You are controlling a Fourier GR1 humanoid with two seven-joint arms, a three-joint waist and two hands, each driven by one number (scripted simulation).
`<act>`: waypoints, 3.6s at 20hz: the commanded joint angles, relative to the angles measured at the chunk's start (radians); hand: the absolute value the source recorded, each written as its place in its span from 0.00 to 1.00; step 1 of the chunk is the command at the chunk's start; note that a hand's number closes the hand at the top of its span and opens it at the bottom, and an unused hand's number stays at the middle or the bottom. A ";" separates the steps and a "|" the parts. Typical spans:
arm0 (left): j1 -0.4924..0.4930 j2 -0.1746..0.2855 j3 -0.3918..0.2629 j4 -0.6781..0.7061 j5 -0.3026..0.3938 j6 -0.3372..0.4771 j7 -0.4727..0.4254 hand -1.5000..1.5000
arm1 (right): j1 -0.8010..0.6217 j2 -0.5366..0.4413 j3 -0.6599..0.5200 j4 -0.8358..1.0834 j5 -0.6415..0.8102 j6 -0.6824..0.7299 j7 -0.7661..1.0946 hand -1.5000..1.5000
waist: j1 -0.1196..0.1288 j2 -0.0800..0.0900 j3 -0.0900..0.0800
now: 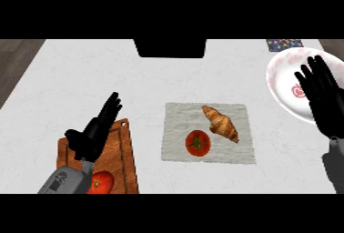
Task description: Pick the croissant from the placemat and place it in the bowl
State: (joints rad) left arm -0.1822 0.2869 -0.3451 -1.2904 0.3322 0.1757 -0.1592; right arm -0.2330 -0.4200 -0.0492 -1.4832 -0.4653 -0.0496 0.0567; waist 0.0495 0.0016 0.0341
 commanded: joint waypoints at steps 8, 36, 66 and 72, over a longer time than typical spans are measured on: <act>-0.068 0.057 -0.072 -0.126 -0.064 -0.080 0.067 0.50 | -0.088 -0.092 0.250 0.098 0.479 -0.011 -0.183 1.00 | -0.022 0.008 -0.037; 0.013 0.041 -0.049 -0.280 -0.098 -0.094 0.180 0.50 | -0.661 0.069 0.576 0.384 0.659 0.805 0.484 0.00 | -0.046 -0.006 -0.035; 0.021 -0.070 0.115 -0.241 -0.213 -0.241 0.179 0.50 | -0.349 0.181 0.522 0.231 1.203 0.597 0.369 0.00 | -0.047 -0.002 -0.034; 0.084 -0.099 0.106 -0.312 -0.259 -0.243 0.211 0.50 | -0.377 0.210 0.450 0.321 1.253 0.645 0.325 0.00 | -0.044 -0.002 -0.034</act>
State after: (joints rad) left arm -0.1492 0.1951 -0.2445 -1.5436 0.0851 -0.0540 0.0341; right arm -0.6130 -0.2262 0.4439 -1.1721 0.7600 0.5603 0.3878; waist 0.0045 0.0006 0.0001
